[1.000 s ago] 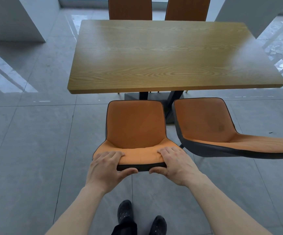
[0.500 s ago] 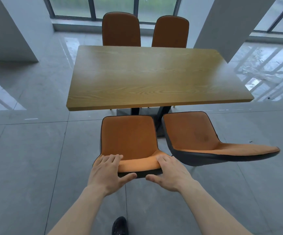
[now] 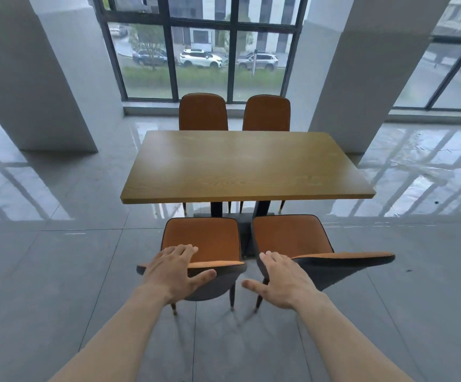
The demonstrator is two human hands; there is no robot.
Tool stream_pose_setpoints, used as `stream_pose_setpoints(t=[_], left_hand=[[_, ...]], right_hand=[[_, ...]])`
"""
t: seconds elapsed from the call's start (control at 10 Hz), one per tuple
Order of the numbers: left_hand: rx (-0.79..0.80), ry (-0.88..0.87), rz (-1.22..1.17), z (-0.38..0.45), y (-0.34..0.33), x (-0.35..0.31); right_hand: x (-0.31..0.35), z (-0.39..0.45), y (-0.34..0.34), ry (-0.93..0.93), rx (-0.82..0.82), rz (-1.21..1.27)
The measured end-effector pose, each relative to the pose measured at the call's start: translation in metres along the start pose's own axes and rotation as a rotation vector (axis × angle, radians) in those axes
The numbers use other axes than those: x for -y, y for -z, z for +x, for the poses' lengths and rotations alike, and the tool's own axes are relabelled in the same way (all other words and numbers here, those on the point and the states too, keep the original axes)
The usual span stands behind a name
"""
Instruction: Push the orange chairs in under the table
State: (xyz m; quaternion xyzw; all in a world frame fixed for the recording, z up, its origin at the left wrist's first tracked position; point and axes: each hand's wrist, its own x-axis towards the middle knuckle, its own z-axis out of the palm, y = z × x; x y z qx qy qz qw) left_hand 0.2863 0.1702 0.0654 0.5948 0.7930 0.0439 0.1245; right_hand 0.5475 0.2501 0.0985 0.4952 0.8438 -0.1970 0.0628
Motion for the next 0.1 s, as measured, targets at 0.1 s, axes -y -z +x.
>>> stream_pose_setpoints(t=[0.1], left_hand=[[-0.042, 0.008, -0.001, -0.0218, 0.0039, -0.0224]], right_hand=[[-0.0139, -0.0263, 0.0107, 0.011, -0.017, -0.026]])
